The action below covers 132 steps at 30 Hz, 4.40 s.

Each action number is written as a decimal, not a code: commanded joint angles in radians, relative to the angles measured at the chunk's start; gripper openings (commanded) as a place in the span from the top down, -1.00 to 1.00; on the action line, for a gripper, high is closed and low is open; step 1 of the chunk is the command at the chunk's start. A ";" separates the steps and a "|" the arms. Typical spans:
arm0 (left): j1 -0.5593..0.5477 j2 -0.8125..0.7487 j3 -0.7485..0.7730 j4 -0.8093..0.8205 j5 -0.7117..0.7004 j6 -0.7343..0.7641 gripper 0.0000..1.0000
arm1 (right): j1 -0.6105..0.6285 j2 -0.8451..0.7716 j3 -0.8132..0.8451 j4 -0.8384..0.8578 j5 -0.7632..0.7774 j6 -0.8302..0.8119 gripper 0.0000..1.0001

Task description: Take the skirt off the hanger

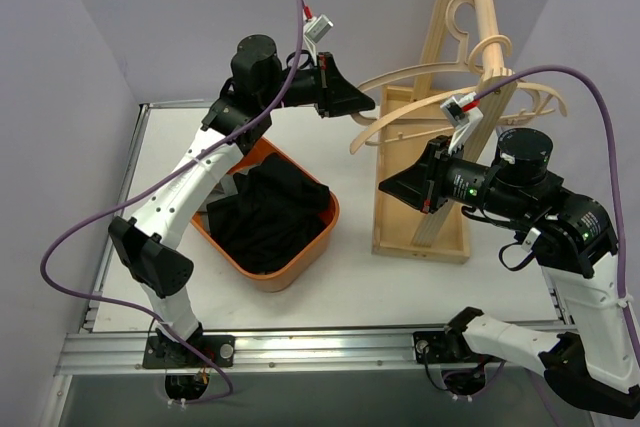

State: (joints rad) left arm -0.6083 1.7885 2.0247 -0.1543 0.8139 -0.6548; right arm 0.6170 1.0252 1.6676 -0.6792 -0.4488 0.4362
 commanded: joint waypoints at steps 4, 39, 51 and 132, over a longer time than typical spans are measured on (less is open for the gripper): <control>0.007 -0.075 0.037 -0.077 -0.160 0.102 0.95 | 0.007 -0.008 0.000 0.006 0.013 -0.013 1.00; -0.056 -0.072 0.069 -0.047 0.008 0.133 0.95 | 0.009 -0.070 -0.034 -0.016 0.070 0.001 1.00; -0.067 -0.047 0.107 -0.192 -0.001 0.205 0.95 | 0.007 -0.074 -0.040 -0.025 0.078 -0.002 1.00; 0.202 -0.888 -0.857 -0.260 -0.269 -0.157 -0.88 | 0.007 -0.335 -0.569 0.107 0.460 0.028 -1.00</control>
State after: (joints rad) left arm -0.4156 0.9432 1.2079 -0.5060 0.5266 -0.7483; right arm 0.6170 0.7475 1.1408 -0.6594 -0.0139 0.4423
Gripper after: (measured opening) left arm 0.940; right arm 0.999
